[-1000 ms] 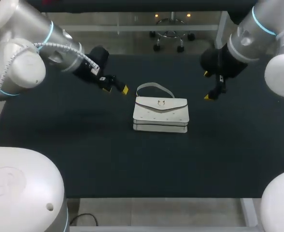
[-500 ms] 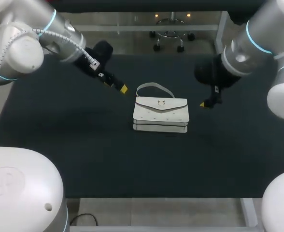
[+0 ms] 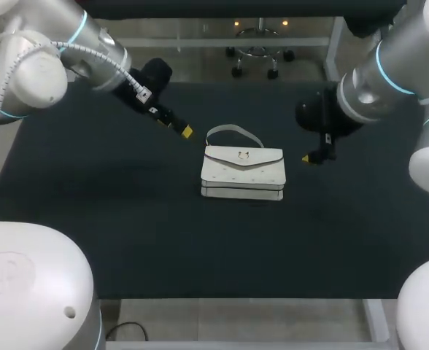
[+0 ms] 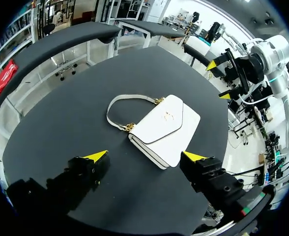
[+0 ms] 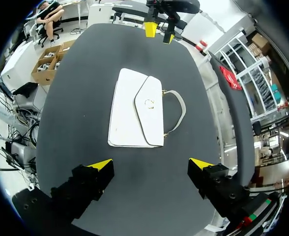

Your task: Pick up the bag, open it, inspect its contents, close it, and place it on the opposite side

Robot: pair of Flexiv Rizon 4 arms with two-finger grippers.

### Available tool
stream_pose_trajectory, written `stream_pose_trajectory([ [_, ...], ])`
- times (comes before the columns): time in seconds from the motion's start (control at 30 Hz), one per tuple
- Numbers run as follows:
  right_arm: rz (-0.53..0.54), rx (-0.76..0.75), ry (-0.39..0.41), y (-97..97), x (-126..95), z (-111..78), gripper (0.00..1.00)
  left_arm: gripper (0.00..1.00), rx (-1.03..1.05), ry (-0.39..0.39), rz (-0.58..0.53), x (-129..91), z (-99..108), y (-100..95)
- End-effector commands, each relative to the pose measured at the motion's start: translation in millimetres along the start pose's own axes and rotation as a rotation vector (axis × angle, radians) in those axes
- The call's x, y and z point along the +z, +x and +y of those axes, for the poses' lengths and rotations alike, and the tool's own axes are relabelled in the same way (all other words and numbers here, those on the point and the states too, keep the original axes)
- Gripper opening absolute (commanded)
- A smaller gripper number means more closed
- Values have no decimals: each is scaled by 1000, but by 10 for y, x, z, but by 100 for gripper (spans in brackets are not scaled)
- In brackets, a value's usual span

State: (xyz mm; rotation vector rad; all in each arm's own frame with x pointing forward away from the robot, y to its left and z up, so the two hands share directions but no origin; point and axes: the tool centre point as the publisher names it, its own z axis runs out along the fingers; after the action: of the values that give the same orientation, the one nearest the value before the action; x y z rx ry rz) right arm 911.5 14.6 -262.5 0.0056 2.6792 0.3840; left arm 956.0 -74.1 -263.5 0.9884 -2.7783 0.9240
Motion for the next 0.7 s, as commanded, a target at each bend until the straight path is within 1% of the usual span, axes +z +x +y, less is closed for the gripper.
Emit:
stream_pose_trajectory([
  [0.03,-105,2,33,153,-41,174,100,100,257,2,-82,32,-47,-17],
  [0.07,-106,8,41,182,-43,204,100,100,315,12,-106,31,-43,-31],
  [0.1,-106,2,49,209,-44,232,100,100,336,-2,-95,25,-68,-75],
  [0.13,-111,-4,57,237,-48,262,100,100,409,-5,-87,17,-74,-92],
  [0.2,-109,6,57,284,-61,315,100,100,471,-11,-70,2,-105,-132],
  [0.23,-125,14,78,304,-61,337,100,100,521,-2,-59,-13,-105,-145],
  [0.27,-127,15,82,326,-56,362,100,100,538,-7,-49,-23,-121,-164],
  [0.33,-153,7,76,375,-42,411,100,100,630,-7,-16,-38,-135,-181],
  [0.4,-179,-15,40,437,-22,463,100,100,706,-14,6,-51,-148,-209],
  [0.5,-200,-30,19,503,50,485,100,100,786,-30,40,-65,-170,-237],
  [0.7,-211,-48,12,571,200,522,100,100,920,-64,76,-66,-178,-221],
])
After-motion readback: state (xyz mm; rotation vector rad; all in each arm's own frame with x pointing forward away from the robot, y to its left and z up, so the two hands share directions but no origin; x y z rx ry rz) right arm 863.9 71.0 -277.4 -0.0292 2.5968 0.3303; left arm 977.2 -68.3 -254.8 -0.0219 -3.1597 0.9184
